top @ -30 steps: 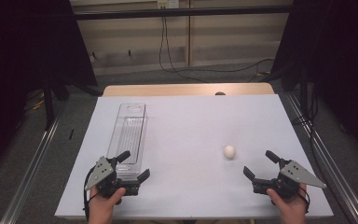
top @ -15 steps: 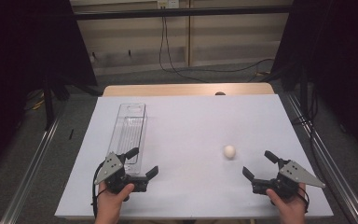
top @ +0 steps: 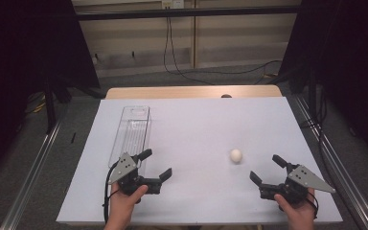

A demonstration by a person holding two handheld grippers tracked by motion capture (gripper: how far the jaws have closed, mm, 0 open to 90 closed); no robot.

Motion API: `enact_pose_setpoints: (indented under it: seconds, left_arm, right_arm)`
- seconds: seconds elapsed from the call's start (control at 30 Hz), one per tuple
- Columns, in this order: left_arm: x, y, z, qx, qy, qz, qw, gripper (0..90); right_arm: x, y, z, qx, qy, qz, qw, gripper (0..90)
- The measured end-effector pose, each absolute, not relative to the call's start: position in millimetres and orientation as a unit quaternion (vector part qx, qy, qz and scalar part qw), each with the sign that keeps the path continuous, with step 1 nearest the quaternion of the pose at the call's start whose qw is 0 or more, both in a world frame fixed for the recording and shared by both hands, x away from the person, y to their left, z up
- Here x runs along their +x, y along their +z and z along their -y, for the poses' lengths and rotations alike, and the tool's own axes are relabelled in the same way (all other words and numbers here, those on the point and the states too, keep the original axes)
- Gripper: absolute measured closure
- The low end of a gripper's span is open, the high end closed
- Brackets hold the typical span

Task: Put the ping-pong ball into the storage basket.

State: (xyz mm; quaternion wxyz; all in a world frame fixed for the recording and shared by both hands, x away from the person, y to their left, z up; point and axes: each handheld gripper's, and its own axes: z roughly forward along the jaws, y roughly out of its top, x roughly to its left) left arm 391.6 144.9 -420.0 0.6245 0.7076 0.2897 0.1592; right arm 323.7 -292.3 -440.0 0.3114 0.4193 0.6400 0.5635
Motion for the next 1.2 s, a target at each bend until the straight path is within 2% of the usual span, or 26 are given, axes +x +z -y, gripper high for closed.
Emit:
enact_pose_setpoints:
  seconds: [0.1, 0.13, 0.17, 1.2]
  left_arm:
    - [392, -420, -140, 0.707, 0.158, -0.290, 0.626, 1.7]
    - [393, -420, -142, 0.719, 0.163, -0.275, 0.617, 1.7]
    - [392, -420, -138, 0.708, 0.157, -0.288, 0.626, 1.7]
    - [404, -423, -101, 0.730, 0.141, -0.280, 0.607, 1.6]
  right_arm:
    - [324, -440, 292, 0.418, 0.564, -0.641, 0.311, 0.5]
    - [324, -440, 292, 0.417, 0.564, -0.641, 0.311, 0.5]
    - [324, -440, 292, 0.418, 0.563, -0.642, 0.310, 0.5]
    - [324, -440, 292, 0.419, 0.564, -0.641, 0.308, 0.8]
